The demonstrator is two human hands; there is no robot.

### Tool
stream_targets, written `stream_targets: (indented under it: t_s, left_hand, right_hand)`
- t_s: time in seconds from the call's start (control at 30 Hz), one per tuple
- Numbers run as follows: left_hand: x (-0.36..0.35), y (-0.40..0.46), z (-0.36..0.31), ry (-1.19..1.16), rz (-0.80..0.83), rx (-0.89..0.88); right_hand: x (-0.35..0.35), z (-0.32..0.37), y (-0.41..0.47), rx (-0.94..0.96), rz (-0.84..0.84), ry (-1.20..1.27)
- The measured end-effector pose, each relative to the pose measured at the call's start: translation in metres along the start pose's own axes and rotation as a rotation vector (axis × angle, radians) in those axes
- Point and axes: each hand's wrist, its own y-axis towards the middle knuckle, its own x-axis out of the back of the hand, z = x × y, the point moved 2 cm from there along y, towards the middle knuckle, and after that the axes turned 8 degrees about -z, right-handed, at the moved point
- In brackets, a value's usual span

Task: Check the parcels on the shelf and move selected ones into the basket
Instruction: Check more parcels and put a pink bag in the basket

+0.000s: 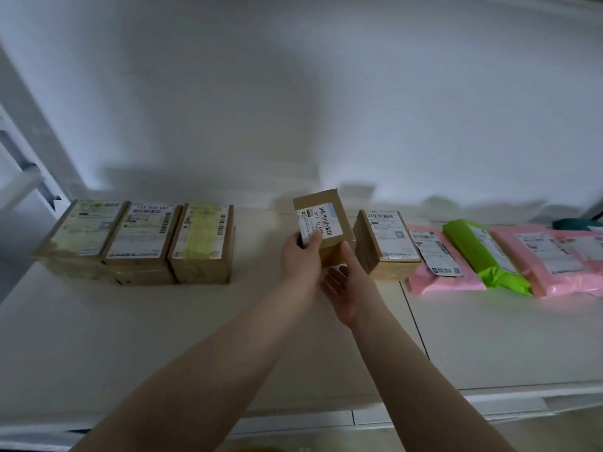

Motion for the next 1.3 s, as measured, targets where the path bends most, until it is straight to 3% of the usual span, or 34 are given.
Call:
stream_targets:
  t_s: [0.2, 0.37, 0.6, 0.93, 1.03, 1.13, 1.3]
  left_hand:
    - [0.024, -0.015, -0.018, -0.155, 0.061, 0.009]
    - [0.067, -0.012, -0.053, -0.069, 0.144, -0.075]
    - [0.102, -0.042, -0.089, 0.085, 0.461, -0.104]
    - [0.112, -0.067, -0.104, 0.112, 0.525, -0.201]
    - [0.116, -0.068, -0.106, 0.135, 0.515, -0.182]
    - [0.117, -0.064, -0.095, 0.120, 0.394, -0.080]
    - [0.100, -0.074, -0.058, -0.124, 0.183, 0.178]
  right_hand:
    - [-0.020, 0.005, -0.030, 0.114, 0.184, 0.012]
    - [-0.008, 0.037, -0.062, 0.289, 0.255, -0.168]
    - [0.000, 0.060, -0.090, 0.404, 0.344, -0.305]
    - [0.002, 0.074, -0.102, 0.487, 0.383, -0.425]
    - [0.001, 0.076, -0.104, 0.478, 0.360, -0.420]
    - [0.000, 0.066, -0.099, 0.453, 0.315, -0.342]
    - [-0.013, 0.009, -0.081, 0.254, 0.271, -0.204]
